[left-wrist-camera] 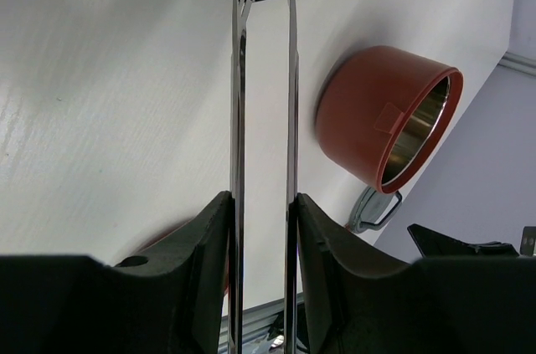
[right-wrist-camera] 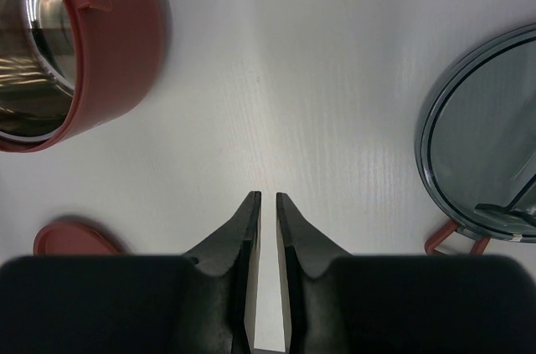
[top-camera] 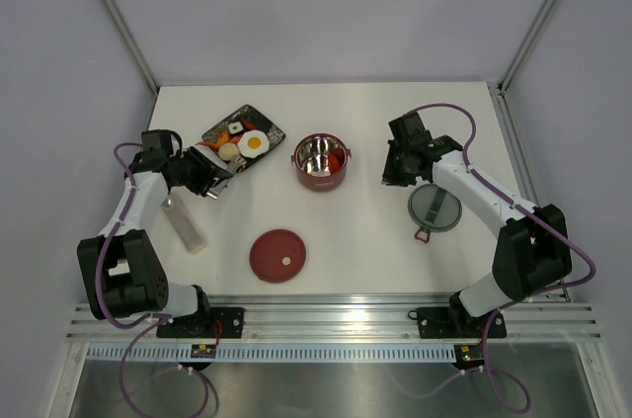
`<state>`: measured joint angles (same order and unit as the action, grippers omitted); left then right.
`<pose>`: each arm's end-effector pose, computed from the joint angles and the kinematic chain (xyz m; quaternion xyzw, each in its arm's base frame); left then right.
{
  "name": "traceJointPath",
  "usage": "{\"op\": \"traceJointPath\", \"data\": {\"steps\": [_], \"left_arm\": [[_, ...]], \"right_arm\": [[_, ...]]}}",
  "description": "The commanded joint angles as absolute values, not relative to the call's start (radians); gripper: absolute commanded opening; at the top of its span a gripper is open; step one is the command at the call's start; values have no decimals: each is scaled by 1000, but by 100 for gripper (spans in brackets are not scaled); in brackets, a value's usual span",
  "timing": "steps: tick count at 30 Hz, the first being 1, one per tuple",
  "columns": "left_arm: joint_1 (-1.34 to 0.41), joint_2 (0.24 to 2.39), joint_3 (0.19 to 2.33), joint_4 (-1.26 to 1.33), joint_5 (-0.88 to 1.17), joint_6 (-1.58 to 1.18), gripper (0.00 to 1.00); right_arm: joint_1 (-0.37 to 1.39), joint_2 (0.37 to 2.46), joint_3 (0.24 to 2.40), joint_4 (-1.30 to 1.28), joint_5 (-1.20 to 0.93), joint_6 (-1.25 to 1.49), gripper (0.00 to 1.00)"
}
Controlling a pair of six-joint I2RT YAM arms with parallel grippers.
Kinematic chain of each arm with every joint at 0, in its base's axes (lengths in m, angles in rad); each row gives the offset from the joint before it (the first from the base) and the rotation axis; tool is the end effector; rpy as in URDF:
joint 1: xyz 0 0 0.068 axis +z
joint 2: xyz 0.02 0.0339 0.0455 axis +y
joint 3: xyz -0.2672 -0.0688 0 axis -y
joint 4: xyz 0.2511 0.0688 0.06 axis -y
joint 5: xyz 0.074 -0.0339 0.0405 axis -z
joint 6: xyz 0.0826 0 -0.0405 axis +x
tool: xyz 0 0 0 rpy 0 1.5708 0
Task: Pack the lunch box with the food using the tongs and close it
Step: Pick up the fake food from the plate.
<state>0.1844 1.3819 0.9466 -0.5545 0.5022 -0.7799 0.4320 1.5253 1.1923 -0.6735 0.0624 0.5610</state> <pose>0.3053 0.0165 0.2021 -0.3673 0.8553 -0.3090 0.1954 0.3186 0.1412 0.2229 0.0705 0.9574 0.1062 0.2590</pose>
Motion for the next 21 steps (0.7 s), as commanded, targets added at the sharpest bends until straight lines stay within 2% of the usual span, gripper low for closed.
{"op": "traceJointPath", "data": {"steps": [1, 21], "left_arm": [[189, 1371, 939, -488, 499, -822, 38], [189, 1399, 862, -328, 592, -793, 43]], "right_arm": [[442, 1508, 1192, -657, 66, 557, 20], [442, 1511, 1198, -661, 66, 555, 20]]}}
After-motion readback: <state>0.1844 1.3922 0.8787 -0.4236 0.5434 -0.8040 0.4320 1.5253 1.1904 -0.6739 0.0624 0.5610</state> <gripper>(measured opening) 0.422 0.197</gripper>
